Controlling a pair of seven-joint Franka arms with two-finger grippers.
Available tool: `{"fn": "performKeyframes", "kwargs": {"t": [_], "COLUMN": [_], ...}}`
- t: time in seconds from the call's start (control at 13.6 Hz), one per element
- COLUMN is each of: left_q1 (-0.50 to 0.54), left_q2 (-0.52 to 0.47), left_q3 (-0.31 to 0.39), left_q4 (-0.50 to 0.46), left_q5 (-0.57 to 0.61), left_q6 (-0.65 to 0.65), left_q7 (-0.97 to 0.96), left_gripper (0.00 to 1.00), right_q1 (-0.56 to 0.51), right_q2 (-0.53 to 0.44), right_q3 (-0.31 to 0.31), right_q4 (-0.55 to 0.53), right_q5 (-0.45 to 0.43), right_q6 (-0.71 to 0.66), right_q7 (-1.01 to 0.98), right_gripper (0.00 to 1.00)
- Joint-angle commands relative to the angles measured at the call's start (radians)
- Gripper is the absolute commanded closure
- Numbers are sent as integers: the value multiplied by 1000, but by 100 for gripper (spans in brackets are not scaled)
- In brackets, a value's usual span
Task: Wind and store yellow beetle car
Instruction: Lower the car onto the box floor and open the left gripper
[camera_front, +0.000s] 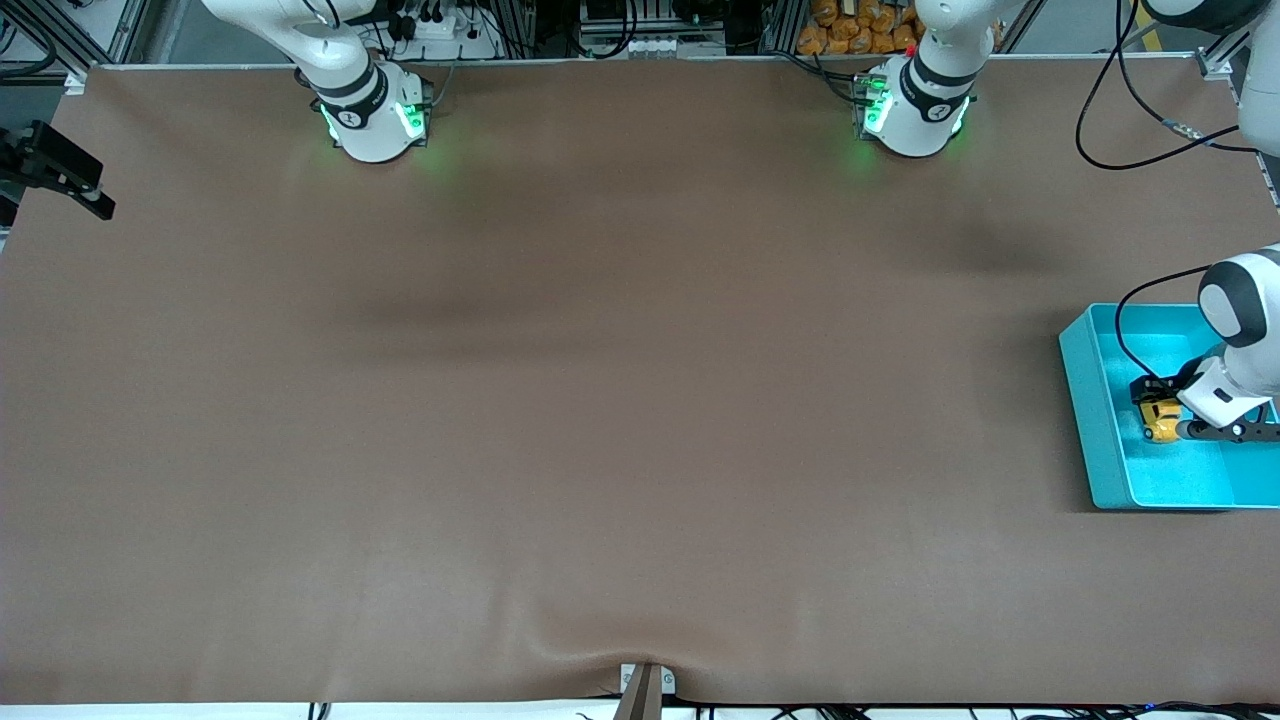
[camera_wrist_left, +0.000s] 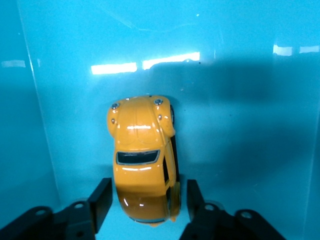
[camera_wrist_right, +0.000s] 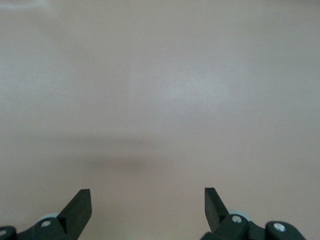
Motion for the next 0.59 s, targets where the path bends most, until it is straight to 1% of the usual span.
{"fn": "performKeyframes", "kwargs": {"t": [0.0, 0.15, 0.22, 0.51], "left_q1": [2, -4, -2, -2], "left_q2": [-10, -65, -88, -237], "left_q3": [-10, -27, -44, -114], "left_q4": [15, 11, 14, 14], "left_q5": [7, 9, 9, 6], "left_q6": [-4, -27, -57, -187], "left_q7": [2, 1, -2, -7], "left_gripper": [0, 0, 0, 0], "right_q1": [8, 17, 17, 14], "right_q2": [-4, 9, 9, 11], "right_q3": [1, 1, 1, 1], "right_q4": [22, 22, 22, 22], "right_q5": [2, 0, 0, -1], "right_q6": [-18, -20, -20, -30], "right_q7": [19, 19, 19, 19], "right_gripper": [0, 0, 0, 0]}}
